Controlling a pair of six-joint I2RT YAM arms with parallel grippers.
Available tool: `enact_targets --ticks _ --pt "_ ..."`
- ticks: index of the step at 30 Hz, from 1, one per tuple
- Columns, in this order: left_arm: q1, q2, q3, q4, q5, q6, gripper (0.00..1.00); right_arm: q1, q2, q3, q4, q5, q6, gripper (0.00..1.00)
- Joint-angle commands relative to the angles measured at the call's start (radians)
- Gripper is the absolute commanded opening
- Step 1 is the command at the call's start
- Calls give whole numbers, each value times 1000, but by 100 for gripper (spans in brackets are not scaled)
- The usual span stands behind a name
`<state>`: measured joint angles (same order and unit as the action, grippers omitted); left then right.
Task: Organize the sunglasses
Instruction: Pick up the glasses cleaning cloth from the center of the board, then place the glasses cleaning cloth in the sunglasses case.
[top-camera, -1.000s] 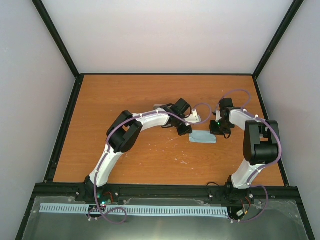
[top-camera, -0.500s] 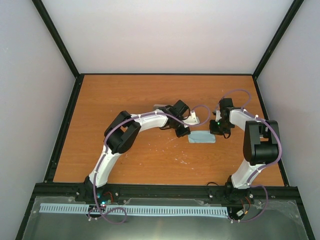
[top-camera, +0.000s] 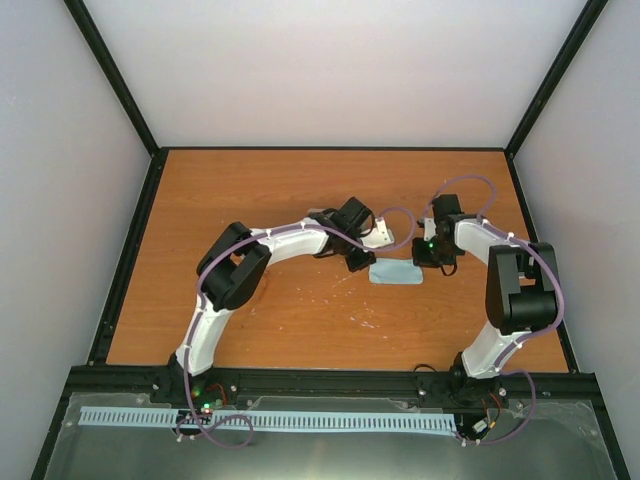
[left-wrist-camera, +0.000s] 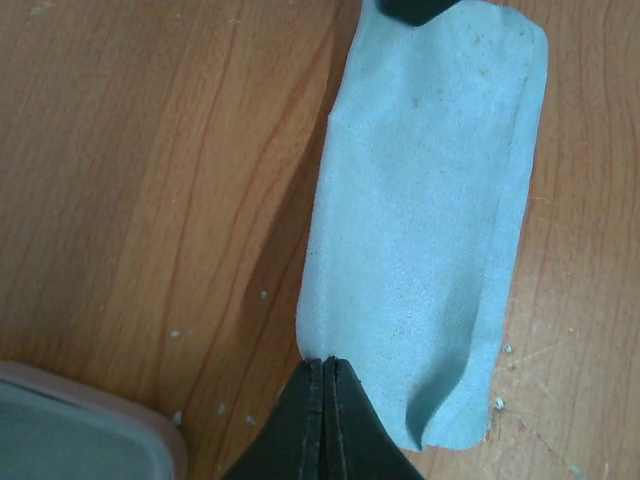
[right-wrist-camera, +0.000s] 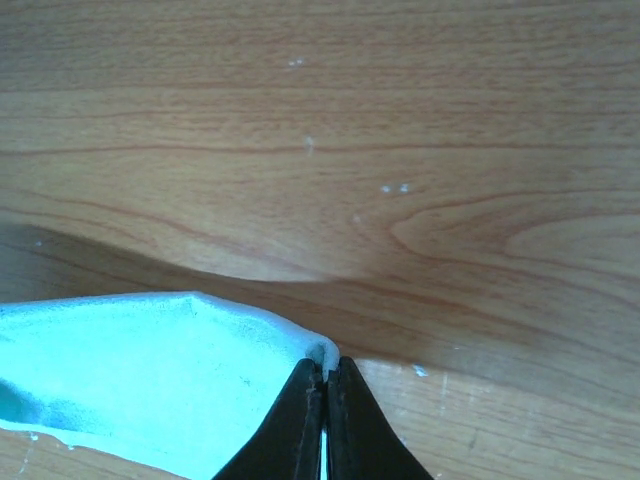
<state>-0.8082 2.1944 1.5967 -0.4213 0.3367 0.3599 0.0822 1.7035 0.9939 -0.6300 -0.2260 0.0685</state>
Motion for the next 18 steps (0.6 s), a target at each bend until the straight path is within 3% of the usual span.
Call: enact_targets --ticks 1,18 --pt "19 -63 -32 25 -29 -4 0 23 -25 4 26 -18 9 3" --pt "70 -204 -223 83 -97 20 1 126 58 103 52 -30 52 3"
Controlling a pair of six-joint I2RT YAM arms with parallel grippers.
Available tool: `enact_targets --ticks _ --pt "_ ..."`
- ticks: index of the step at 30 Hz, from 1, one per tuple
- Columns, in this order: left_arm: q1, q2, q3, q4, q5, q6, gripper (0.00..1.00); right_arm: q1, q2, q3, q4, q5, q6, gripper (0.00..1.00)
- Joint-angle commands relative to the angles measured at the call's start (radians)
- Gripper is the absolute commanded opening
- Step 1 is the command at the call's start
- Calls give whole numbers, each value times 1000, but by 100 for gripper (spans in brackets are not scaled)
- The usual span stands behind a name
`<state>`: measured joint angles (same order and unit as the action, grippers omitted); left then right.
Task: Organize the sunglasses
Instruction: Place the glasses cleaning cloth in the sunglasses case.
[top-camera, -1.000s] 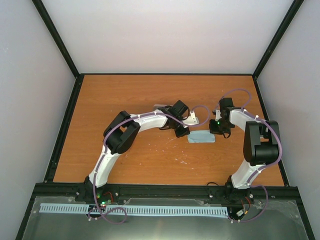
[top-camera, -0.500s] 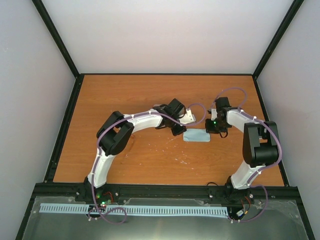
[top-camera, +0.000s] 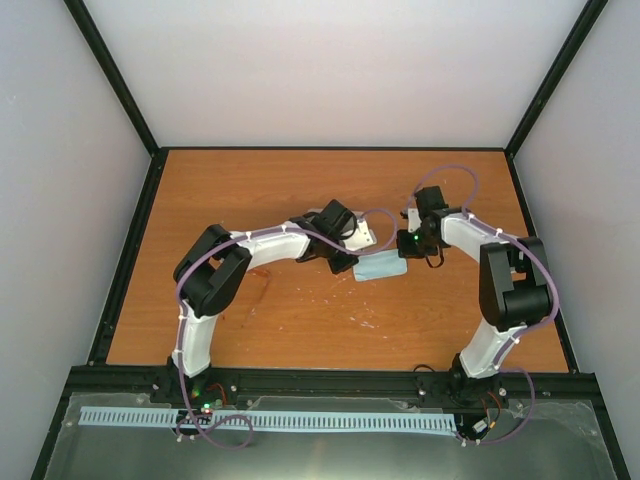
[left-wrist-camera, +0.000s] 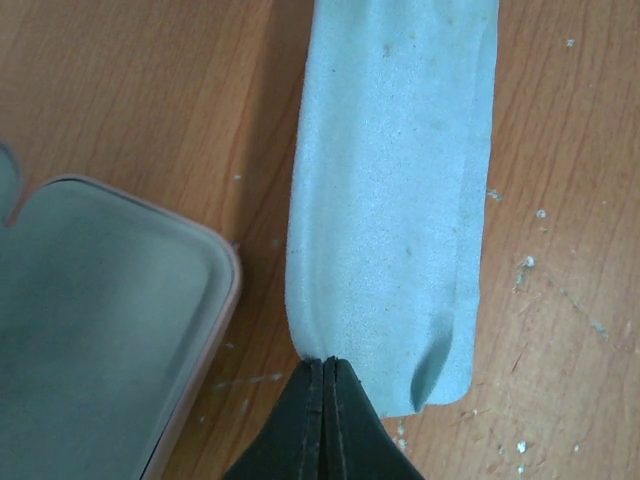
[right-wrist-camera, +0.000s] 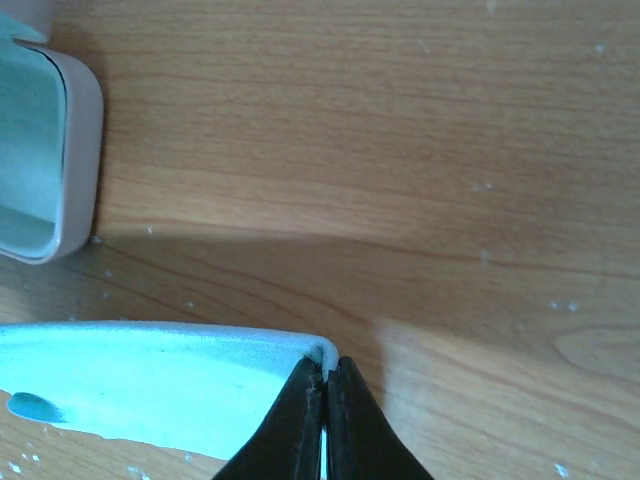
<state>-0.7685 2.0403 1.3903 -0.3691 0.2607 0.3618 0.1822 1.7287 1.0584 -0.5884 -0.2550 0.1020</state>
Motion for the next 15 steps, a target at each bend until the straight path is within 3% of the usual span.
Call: enact_targets --ticks 1,15 --pt "34 -53 -18 31 -20 19 1 31 42 48 9 -2 19 3" --pt "150 -88 -32 4 -18 65 1 114 173 218 -17 -10 34 3"
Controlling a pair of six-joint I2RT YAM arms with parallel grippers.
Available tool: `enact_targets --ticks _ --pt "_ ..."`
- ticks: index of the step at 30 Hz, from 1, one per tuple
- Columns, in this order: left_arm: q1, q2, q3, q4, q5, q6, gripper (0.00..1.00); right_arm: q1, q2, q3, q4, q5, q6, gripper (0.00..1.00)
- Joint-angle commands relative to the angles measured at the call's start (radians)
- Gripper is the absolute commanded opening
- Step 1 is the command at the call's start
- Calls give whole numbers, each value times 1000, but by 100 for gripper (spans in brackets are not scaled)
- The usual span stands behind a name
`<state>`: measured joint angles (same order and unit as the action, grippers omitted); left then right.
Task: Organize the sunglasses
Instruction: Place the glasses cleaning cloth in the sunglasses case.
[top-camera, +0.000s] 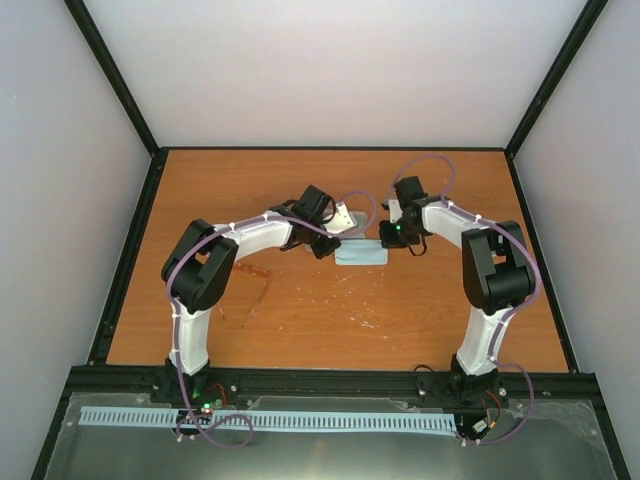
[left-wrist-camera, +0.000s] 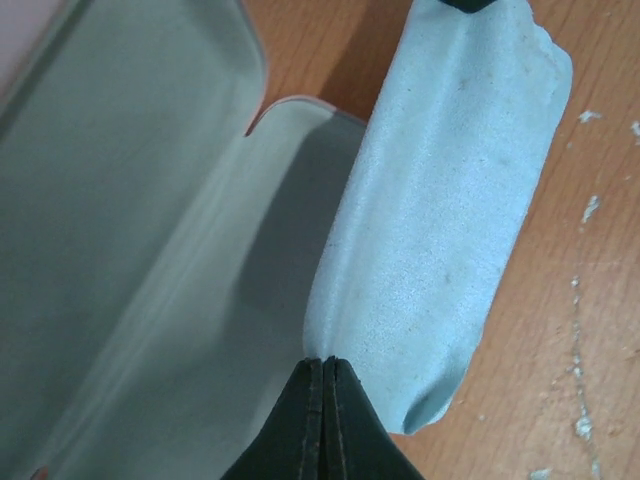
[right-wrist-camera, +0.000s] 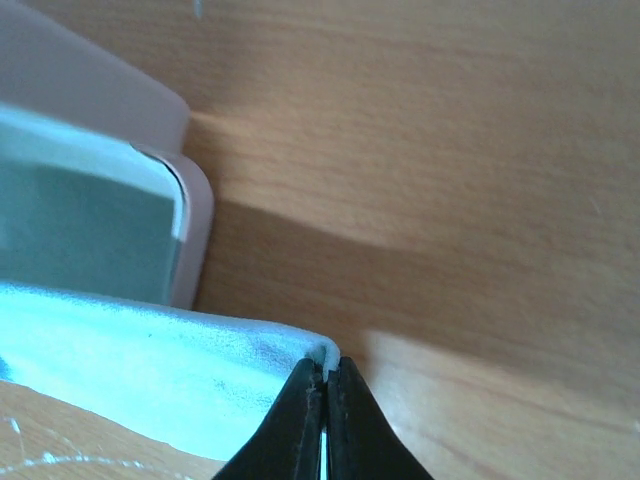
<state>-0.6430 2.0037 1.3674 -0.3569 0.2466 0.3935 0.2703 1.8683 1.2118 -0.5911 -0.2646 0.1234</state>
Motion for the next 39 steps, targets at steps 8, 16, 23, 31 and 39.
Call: enact_targets --ticks 8,16,23,31,39 --pt "51 -84 -40 -12 -3 39 1 67 98 152 -32 -9 16 3" --pt "86 -102 -62 -11 -12 67 1 82 161 227 -59 -9 15 3" --pt "130 -84 -38 -21 -7 106 1 90 191 276 -71 -9 18 3" --pt "137 -66 -23 -16 1 116 1 101 224 317 -90 -17 16 3" --pt "141 -44 -8 -6 -6 137 1 108 256 350 -101 -19 15 3"
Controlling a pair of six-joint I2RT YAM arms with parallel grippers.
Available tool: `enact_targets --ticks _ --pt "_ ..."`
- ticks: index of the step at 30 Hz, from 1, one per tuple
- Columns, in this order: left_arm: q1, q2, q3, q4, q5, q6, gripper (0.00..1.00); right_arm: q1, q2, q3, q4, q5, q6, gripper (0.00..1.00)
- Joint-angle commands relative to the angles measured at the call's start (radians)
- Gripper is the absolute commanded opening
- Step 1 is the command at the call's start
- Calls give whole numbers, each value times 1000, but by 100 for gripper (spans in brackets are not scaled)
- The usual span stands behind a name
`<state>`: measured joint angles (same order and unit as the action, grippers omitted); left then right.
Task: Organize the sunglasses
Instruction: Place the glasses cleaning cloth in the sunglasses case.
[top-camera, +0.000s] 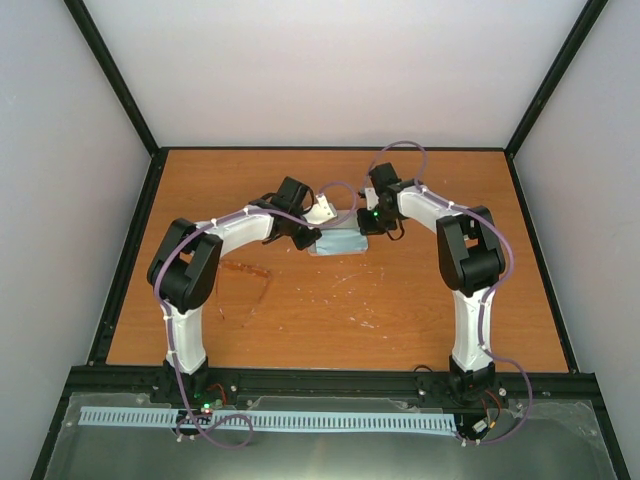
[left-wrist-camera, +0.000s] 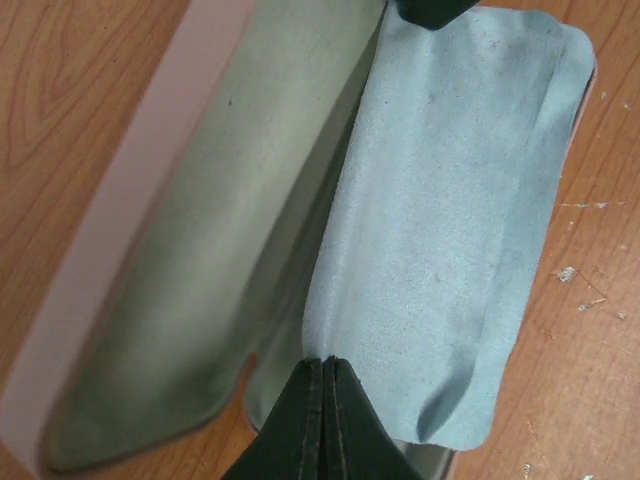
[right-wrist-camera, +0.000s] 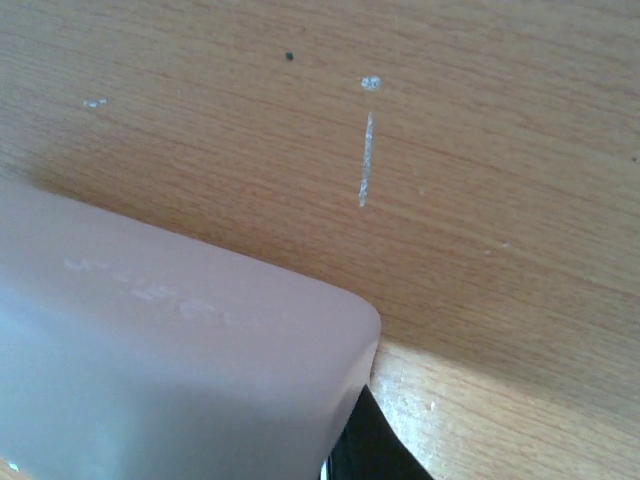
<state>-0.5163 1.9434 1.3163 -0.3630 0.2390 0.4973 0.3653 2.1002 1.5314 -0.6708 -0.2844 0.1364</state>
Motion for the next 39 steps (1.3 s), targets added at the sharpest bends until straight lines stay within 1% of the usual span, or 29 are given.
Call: enact_targets --ticks 1,20,29,36,37,39 --pt "15 17 46 1 1 36 1 14 24 32 -21 3 2 3" --pt "27 31 27 -2 -3 27 2 30 25 41 -13 7 11 3" --pt "27 27 11 0 -8 3 17 34 -5 26 9 47 21 6" --pt "27 19 7 0 -5 -9 21 35 -34 11 37 79 35 6" --pt "27 18 7 0 -5 -11 22 35 -37 8 44 80 37 7" --pt "28 12 4 3 -2 -17 23 35 -42 9 52 82 38 14"
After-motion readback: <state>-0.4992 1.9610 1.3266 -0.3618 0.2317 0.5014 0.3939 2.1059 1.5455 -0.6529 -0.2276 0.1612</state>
